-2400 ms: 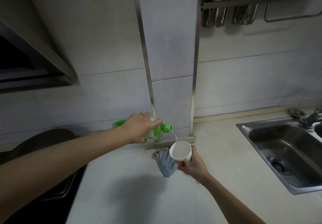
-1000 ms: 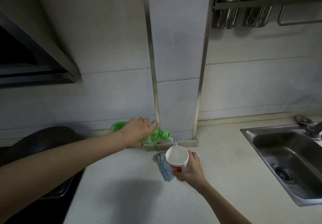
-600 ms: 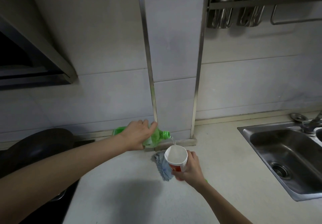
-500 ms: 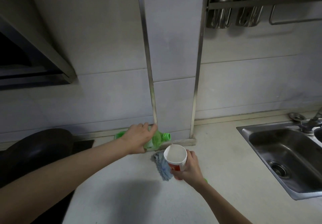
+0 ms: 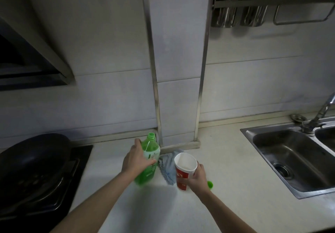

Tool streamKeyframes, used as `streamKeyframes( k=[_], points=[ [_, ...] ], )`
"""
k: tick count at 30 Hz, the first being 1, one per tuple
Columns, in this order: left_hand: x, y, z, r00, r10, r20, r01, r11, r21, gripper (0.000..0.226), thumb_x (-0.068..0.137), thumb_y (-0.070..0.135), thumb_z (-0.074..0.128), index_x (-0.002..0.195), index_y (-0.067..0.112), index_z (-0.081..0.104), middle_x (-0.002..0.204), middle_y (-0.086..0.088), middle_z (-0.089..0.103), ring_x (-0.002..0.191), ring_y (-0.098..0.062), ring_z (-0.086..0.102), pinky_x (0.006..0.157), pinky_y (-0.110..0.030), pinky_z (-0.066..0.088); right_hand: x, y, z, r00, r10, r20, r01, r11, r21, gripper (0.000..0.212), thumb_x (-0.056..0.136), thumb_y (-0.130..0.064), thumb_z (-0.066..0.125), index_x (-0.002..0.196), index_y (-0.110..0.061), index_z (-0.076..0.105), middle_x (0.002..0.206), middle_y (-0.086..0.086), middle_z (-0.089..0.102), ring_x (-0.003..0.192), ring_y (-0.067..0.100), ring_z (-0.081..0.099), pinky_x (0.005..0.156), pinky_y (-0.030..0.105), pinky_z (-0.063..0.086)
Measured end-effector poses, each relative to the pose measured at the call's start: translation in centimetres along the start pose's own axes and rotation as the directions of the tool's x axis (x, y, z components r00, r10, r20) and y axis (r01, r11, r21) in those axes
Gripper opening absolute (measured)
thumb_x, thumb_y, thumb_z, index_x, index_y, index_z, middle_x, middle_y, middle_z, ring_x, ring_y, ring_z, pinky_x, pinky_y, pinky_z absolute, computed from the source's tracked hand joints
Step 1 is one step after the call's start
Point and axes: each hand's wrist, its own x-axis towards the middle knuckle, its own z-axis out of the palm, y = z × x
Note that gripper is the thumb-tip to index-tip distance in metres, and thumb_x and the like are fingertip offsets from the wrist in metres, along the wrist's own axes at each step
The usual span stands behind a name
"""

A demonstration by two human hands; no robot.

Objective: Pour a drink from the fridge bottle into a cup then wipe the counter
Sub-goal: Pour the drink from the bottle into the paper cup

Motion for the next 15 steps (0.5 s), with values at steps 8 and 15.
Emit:
streamKeyframes(
  k=[8,15],
  points=[
    [-2.5,-2.2,3.8,0.991,-0.118,-0.060,0.102,0.968,-0.231,0.088,0.057,0.049,0.090,0.118,0.018,0.036,0.117,-0.008,0.062,0.102,-0.030,0.064,0.080,-0.039,0.056,0.0,0.6,0.1,0.995,0.048,-0.092,-0.053,0.997,-0.054,0.086,0.042,-0.020,0.089,0.118,-0.020,0.048,0.108,0.001,0.044,0.106,0.024,0.051,0.093,0.047,0.050],
    [-3.4,-3.0,4.9,0.998,-0.051,-0.042,0.032,0.931,-0.363,0.085,0.056,0.041,0.093,0.118,0.018,0.041,0.118,-0.005,0.061,0.105,-0.026,0.062,0.085,-0.036,0.053,-0.6,1.8,0.4,0.989,0.085,-0.122,-0.096,0.991,-0.088,0.085,0.043,-0.017,0.090,0.117,-0.016,0.048,0.108,0.004,0.046,0.105,0.026,0.052,0.093,0.048,0.049]
  ],
)
